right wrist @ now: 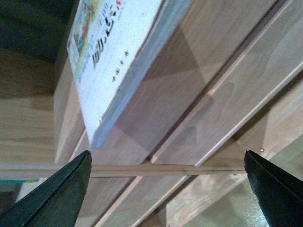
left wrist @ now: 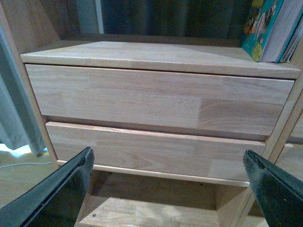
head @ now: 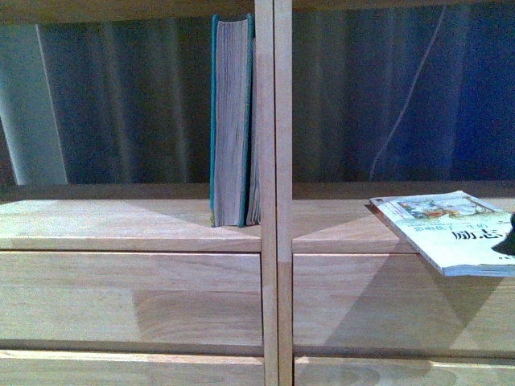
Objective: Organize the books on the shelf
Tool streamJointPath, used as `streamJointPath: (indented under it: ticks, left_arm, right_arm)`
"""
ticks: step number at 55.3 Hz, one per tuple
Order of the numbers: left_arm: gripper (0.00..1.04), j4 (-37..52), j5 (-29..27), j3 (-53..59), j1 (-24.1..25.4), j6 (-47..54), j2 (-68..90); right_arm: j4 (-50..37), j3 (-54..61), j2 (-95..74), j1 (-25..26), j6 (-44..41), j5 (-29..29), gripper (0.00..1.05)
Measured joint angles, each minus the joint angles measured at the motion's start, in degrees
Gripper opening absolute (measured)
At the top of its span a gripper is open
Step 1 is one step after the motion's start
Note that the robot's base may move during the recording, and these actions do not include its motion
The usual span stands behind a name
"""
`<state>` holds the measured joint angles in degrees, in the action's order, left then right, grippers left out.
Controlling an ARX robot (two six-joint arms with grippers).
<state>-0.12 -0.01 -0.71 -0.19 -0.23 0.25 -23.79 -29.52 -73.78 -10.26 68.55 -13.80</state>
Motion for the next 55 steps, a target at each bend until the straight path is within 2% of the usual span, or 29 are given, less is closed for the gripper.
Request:
streamJointPath:
  ticks: [14, 25, 49, 55]
  left_arm:
    - [0.97, 0.0, 0.0, 0.0, 0.0, 0.0, 0.0]
    - [0.97, 0.0, 0.0, 0.0, 0.0, 0.0, 0.0]
    - [0.97, 0.0, 0.0, 0.0, 0.0, 0.0, 0.0]
    - [0.97, 0.0, 0.0, 0.0, 0.0, 0.0, 0.0]
  right_arm:
    - [-2.2, -5.8, -6.2, 0.5, 4.1, 1.2, 0.98]
    - [-2.9, -9.9, -11.8, 2.8, 6.7, 1.4, 0.98]
    - [-2.5, -17.9, -18.7, 4.3, 5.0, 1.0, 0.98]
    - [-2.4, -18.5, -19.3, 4.7, 4.0, 0.8, 0.85]
